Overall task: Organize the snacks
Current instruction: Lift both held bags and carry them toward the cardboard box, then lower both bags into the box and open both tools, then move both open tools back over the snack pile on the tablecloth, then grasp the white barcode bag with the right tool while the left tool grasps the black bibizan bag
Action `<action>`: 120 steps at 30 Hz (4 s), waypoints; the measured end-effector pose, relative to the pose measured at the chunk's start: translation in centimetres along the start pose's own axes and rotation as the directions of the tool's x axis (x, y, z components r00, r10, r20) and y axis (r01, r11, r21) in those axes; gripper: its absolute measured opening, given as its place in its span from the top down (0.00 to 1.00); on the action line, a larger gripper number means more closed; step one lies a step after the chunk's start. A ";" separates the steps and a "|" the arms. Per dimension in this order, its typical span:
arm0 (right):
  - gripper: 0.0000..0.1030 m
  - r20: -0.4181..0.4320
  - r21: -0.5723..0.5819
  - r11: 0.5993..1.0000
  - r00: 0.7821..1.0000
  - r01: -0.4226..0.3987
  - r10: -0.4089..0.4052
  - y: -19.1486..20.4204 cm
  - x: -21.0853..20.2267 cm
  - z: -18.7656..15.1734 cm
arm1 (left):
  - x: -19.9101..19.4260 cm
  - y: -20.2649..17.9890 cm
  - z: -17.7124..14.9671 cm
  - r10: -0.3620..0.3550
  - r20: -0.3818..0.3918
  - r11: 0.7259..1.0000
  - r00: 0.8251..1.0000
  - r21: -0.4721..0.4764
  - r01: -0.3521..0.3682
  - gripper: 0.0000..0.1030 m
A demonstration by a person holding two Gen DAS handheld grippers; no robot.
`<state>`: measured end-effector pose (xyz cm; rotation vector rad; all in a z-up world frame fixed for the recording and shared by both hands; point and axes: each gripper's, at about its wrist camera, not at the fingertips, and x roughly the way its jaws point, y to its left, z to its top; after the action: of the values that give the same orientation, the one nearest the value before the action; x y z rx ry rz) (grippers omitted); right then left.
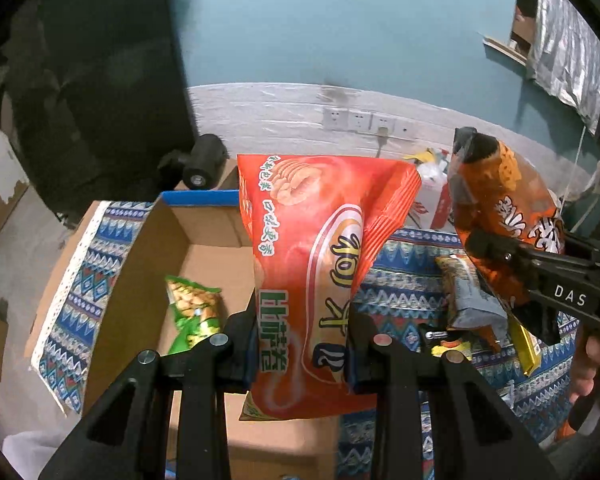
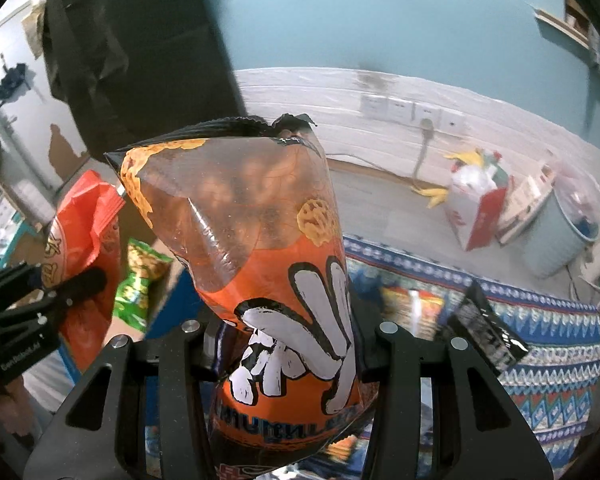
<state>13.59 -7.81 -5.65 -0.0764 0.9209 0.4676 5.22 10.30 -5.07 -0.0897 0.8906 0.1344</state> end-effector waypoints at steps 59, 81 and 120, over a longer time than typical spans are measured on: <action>0.33 -0.130 -0.129 0.982 0.984 -0.136 0.119 13.1 5.7 1.1 | 1.7 9.6 -2.5 0.102 -0.122 0.977 0.987 -0.173 -0.123 0.37; 0.33 -0.151 -0.057 0.998 0.988 -0.016 0.007 0.5 2.7 -2.6 | 2.9 -0.1 -1.9 -0.026 -0.151 0.998 0.988 -0.054 0.018 0.33; 0.32 -0.352 -0.126 0.991 0.936 -0.038 -0.008 -11.9 9.0 -10.7 | 12.6 -13.3 -4.5 -0.066 -0.362 0.982 0.930 0.143 0.125 0.31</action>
<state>15.18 -18.04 -20.78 -0.2805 1.2426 0.5387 11.68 -2.46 -17.41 -0.0025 1.2552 -0.0501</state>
